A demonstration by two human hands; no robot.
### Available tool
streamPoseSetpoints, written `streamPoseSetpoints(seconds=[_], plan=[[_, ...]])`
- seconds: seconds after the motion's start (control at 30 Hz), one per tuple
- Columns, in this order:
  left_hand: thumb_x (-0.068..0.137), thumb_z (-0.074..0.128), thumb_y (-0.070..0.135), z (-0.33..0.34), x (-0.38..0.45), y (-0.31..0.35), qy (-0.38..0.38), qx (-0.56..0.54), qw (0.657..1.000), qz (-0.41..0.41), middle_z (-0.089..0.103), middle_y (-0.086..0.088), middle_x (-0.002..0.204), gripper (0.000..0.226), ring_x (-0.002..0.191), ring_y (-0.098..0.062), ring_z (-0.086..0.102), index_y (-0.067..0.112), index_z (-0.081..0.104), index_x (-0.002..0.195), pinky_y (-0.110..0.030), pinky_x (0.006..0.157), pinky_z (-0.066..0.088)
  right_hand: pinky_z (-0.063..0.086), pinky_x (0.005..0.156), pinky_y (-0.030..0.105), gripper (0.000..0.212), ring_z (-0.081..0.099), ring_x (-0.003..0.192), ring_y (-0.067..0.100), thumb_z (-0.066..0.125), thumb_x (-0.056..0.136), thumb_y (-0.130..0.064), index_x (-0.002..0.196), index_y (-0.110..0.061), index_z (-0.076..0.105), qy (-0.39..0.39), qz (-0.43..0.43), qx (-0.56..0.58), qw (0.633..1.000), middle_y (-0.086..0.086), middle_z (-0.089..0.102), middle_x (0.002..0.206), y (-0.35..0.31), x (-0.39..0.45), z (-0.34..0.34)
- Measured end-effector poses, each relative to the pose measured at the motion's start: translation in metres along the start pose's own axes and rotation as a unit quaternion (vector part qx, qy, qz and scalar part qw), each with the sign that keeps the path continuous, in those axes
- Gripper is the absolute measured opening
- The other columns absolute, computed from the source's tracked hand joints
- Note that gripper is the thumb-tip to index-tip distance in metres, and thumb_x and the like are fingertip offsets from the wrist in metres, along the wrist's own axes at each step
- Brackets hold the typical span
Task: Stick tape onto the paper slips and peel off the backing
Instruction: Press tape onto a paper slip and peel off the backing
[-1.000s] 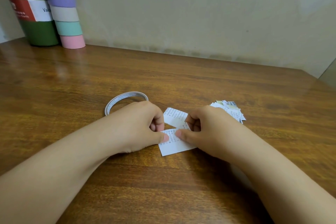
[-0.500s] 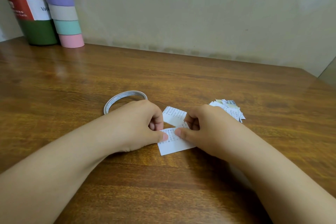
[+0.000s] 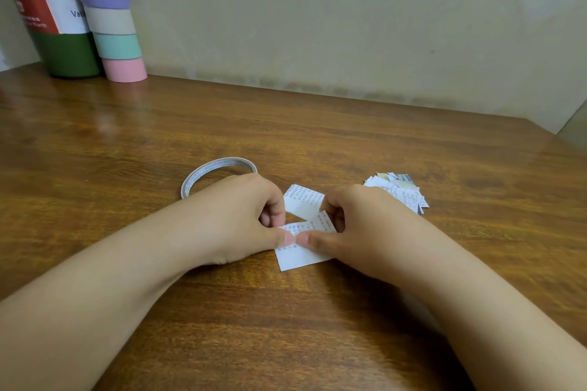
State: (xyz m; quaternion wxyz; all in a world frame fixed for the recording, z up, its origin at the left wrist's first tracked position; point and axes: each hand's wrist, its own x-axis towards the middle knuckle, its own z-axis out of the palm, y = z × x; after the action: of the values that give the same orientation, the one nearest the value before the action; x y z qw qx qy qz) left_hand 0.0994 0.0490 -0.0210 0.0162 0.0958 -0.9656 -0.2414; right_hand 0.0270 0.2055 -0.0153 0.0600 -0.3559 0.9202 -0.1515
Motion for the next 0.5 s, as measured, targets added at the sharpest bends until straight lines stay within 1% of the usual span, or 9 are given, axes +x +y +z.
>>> streamPoseSetpoints(seconds=[0.13, 0.2, 0.27, 0.33, 0.43, 0.5], plan=[[0.077, 0.072, 0.040, 0.000, -0.001, 0.000, 0.000, 0.003, 1.000, -0.003, 0.058, 0.012, 0.075, 0.018, 0.062, -0.002, 0.051, 0.027, 0.061, 0.071, -0.017, 0.056, 0.042, 0.041, 0.058, 0.028, 0.028, 0.051, 0.065, 0.010, 0.064, 0.083, -0.045, 0.072, -0.023, 0.051, 0.018, -0.005, 0.024, 1.000, -0.009, 0.053, 0.071, 0.005, 0.003, 0.002], [0.078, 0.071, 0.040, 0.000, -0.001, 0.000, 0.005, 0.006, 1.000, -0.001, 0.059, 0.012, 0.077, 0.017, 0.064, -0.001, 0.052, 0.027, 0.062, 0.072, -0.015, 0.057, 0.040, 0.041, 0.058, 0.025, 0.022, 0.050, 0.065, 0.006, 0.064, 0.084, -0.040, 0.072, -0.025, 0.053, 0.018, -0.007, 0.041, 0.999, -0.010, 0.054, 0.072, 0.009, 0.002, 0.001], [0.080, 0.069, 0.038, 0.000, -0.001, -0.001, 0.021, 0.002, 1.000, 0.006, 0.058, 0.012, 0.076, 0.017, 0.061, 0.002, 0.050, 0.026, 0.061, 0.071, -0.011, 0.054, 0.037, 0.039, 0.055, 0.019, 0.019, 0.050, 0.063, 0.003, 0.062, 0.087, -0.037, 0.073, -0.026, 0.055, 0.014, -0.002, 0.056, 0.998, -0.011, 0.056, 0.072, 0.013, 0.001, -0.004], [0.083, 0.066, 0.036, 0.000, -0.001, -0.002, 0.047, -0.011, 0.999, 0.017, 0.058, 0.012, 0.074, 0.013, 0.059, 0.007, 0.048, 0.027, 0.061, 0.075, -0.009, 0.051, 0.036, 0.036, 0.048, 0.013, 0.019, 0.049, 0.058, 0.001, 0.060, 0.089, -0.037, 0.073, -0.026, 0.056, 0.022, 0.010, 0.073, 0.997, -0.010, 0.057, 0.070, 0.018, 0.000, -0.012], [0.087, 0.061, 0.028, -0.004, 0.000, -0.002, 0.106, -0.055, 0.992, 0.050, 0.057, 0.011, 0.074, 0.007, 0.061, 0.006, 0.048, 0.031, 0.057, 0.083, -0.010, 0.056, 0.038, 0.036, 0.047, 0.017, 0.020, 0.051, 0.051, 0.001, 0.059, 0.090, -0.036, 0.078, -0.020, 0.060, 0.066, 0.049, 0.119, 0.989, -0.006, 0.062, 0.068, 0.028, 0.003, -0.025], [0.091, 0.052, 0.019, -0.007, -0.001, -0.002, 0.145, -0.073, 0.984, 0.070, 0.059, 0.011, 0.079, 0.014, 0.070, 0.004, 0.051, 0.032, 0.056, 0.087, -0.012, 0.062, 0.039, 0.037, 0.045, 0.018, 0.018, 0.050, 0.043, 0.001, 0.061, 0.090, -0.032, 0.078, -0.018, 0.060, 0.104, 0.084, 0.172, 0.976, -0.005, 0.064, 0.062, 0.037, 0.006, -0.031]])
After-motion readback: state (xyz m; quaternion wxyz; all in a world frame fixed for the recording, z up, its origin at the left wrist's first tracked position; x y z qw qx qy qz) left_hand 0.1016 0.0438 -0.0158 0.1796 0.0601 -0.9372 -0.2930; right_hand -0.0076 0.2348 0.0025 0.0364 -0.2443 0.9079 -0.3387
